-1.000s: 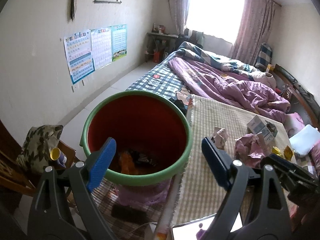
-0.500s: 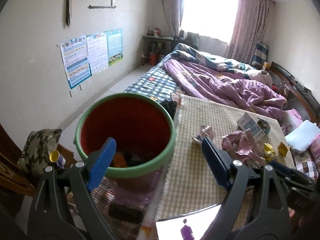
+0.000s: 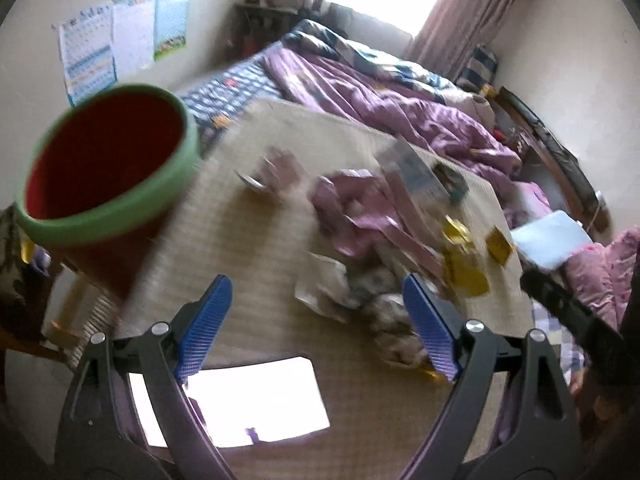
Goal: Collect trash
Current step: 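Move both open tools back over the trash pile on the table, then grasp crumpled newspaper with the left tool while the right tool grasps a yellow wrapper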
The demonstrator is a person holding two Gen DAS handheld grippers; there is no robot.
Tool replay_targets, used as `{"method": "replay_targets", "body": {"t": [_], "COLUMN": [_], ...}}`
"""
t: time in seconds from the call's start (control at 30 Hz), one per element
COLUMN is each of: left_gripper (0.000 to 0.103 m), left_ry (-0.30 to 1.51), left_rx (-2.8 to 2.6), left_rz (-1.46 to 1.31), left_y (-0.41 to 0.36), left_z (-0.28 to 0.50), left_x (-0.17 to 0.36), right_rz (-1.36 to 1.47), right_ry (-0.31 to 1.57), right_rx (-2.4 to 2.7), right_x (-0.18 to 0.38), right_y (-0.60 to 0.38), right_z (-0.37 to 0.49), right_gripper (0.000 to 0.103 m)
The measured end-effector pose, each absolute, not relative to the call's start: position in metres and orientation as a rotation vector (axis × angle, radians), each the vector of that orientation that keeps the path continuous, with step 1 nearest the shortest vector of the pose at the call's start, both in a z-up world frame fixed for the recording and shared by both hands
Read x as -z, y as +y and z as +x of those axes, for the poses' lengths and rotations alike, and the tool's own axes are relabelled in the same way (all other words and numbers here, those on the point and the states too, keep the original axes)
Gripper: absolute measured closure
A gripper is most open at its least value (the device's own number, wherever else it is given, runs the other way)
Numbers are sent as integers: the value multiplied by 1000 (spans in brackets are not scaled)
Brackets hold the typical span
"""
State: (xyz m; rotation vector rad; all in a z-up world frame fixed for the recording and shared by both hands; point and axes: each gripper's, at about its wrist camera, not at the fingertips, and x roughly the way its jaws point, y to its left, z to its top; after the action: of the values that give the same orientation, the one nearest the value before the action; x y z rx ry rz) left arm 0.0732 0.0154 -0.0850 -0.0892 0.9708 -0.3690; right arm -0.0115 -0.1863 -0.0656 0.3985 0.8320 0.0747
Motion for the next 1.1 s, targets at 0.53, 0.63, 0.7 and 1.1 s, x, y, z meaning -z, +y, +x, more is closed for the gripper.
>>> {"method": "replay_targets", "body": {"t": [0.53, 0.63, 0.7, 1.1], "left_gripper": [64, 65, 66, 66], "left_ry": [1141, 1129, 1123, 1009], "left_rx": [398, 395, 395, 381], "left_rz": [-31, -43, -62, -123], "left_y": [-59, -59, -56, -42], "left_z": [71, 70, 68, 63], "left_x": [147, 143, 138, 97], "right_rz": [453, 453, 448, 380], "right_ry": [911, 919, 922, 962], "right_rx": [-139, -155, -169, -209], "right_x": [102, 105, 106, 127], "right_y": [-243, -244, -243, -237], "right_z": [-19, -15, -12, 25], "right_gripper": [46, 46, 46, 46]}}
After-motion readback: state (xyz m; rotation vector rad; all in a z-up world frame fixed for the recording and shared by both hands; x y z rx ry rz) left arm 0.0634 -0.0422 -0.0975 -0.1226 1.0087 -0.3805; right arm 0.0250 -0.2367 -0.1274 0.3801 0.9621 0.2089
